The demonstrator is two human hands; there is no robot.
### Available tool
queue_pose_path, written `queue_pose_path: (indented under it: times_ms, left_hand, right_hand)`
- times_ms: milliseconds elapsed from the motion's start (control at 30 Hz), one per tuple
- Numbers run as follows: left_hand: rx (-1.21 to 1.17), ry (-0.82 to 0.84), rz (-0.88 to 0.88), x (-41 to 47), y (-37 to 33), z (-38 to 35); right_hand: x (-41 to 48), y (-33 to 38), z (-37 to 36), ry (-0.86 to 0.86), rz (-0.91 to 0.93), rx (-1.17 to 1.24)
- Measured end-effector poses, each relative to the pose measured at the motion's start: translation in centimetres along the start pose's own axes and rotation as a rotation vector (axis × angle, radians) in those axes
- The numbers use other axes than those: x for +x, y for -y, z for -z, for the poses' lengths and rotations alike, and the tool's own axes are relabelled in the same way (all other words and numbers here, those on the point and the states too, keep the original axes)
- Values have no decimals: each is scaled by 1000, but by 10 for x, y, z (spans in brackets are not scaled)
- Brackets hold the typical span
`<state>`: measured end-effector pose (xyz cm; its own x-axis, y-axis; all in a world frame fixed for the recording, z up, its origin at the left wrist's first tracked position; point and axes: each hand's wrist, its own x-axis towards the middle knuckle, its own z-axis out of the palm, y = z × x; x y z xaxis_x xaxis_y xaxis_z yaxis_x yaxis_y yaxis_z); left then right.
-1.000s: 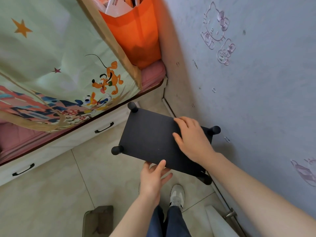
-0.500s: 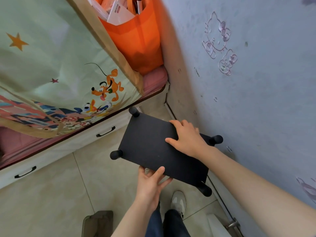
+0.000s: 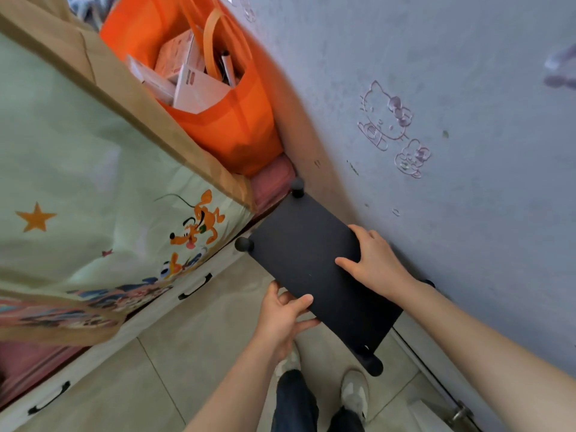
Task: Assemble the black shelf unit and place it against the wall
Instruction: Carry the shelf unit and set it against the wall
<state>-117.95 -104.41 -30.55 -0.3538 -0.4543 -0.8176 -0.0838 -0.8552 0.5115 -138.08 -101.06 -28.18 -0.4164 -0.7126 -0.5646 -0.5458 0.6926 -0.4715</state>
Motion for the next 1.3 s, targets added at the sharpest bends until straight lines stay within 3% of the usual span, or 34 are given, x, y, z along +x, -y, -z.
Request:
queue_pose_path:
  times_ms: [400,567,667,767,867,967,1067,1167,1300]
  left_hand:
    - [48,65,5,31,-48,0]
    - [68,31,51,33,-51,0]
    - [232,-64,57,30,-52,-2]
    - [475,-268,-62,28,-62,-5]
    - [722,-406,-458,19,-85,-11]
    - [916,-276,-782,14,-115,-25]
    - [1042,-225,-909,30,-142,-40]
    - [976,-306,-866,59,-169,-54]
    - [1055,-253,-630,97,-184,-63]
  right_hand:
    - [29,19,5,-95,-62,16]
    - [11,19,11,-163,3,-8]
    - [-15,16,10,-261,58,42]
    - [-46,4,3,-413,85,67]
    - [-76,-9,-4,-489,52,143]
    - [-91,-21,-9,-516,-143,278]
    - [-88,-35,-11,-359,-498,390]
    - [-79,-41,-11,-217,-689,629]
    - [-66,-33,-4,-105,-731,948]
